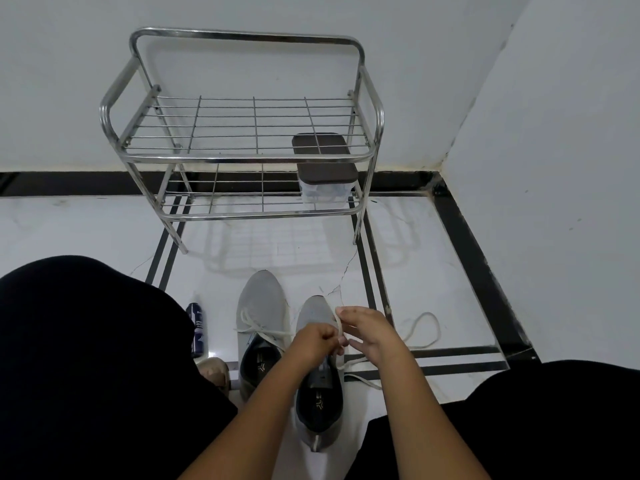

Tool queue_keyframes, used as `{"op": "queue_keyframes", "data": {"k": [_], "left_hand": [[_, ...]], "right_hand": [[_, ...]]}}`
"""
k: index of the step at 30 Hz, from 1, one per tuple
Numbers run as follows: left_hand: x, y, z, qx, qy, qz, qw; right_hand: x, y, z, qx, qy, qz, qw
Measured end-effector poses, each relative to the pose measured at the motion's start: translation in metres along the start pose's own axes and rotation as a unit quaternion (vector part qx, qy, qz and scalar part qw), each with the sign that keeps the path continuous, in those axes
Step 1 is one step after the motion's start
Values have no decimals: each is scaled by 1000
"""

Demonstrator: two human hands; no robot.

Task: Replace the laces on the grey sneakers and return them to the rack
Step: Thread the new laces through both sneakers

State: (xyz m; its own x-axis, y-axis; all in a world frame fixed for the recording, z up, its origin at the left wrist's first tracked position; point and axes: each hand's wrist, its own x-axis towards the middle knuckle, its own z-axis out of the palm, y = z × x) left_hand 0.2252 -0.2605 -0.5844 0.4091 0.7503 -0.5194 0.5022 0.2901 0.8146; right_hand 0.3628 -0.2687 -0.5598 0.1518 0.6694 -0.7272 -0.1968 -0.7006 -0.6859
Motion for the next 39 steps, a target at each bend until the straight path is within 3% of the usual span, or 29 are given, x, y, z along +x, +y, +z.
{"op": "queue_keyframes", "data": {"k": [4, 7, 10, 12, 14, 17, 21, 26, 28, 31, 35, 39], "left_hand": [[3, -10, 3, 8, -10, -14, 1000], [5, -13, 6, 16, 1, -24, 1000], [7, -20, 8, 85, 48, -43, 994], [4, -26, 4, 165, 92, -67, 980], [-1, -36, 4, 232, 97, -99, 963], [-9, -51, 11, 276, 86, -127, 949], [-9, -58, 18, 338, 81, -130, 929], [-9, -59, 17, 368, -6, -197, 909], [-9, -63, 19, 349, -6, -217, 912], [-9, -66, 23, 310, 76, -192, 928], [-6, -68, 27, 347, 151, -142, 915], [0, -68, 27, 345, 166, -132, 914]], "right_hand": [[3, 1, 2, 49, -21, -7, 999], [4, -2, 4, 62, 11, -27, 998], [7, -11, -6, 144, 176, -107, 968], [2, -26, -16, 92, 335, -211, 914], [-7, -41, -24, 15, 385, -286, 877], [-5, -44, -16, -87, 300, -289, 905], [27, 15, 6, -200, 170, -119, 958], [39, 73, 14, -178, 101, 31, 978], [40, 78, 12, -170, 91, 47, 980], [45, 85, 12, -157, 98, 51, 981], [43, 94, 20, -138, 80, 44, 986], [49, 101, 24, -155, 76, 8, 985]]}}
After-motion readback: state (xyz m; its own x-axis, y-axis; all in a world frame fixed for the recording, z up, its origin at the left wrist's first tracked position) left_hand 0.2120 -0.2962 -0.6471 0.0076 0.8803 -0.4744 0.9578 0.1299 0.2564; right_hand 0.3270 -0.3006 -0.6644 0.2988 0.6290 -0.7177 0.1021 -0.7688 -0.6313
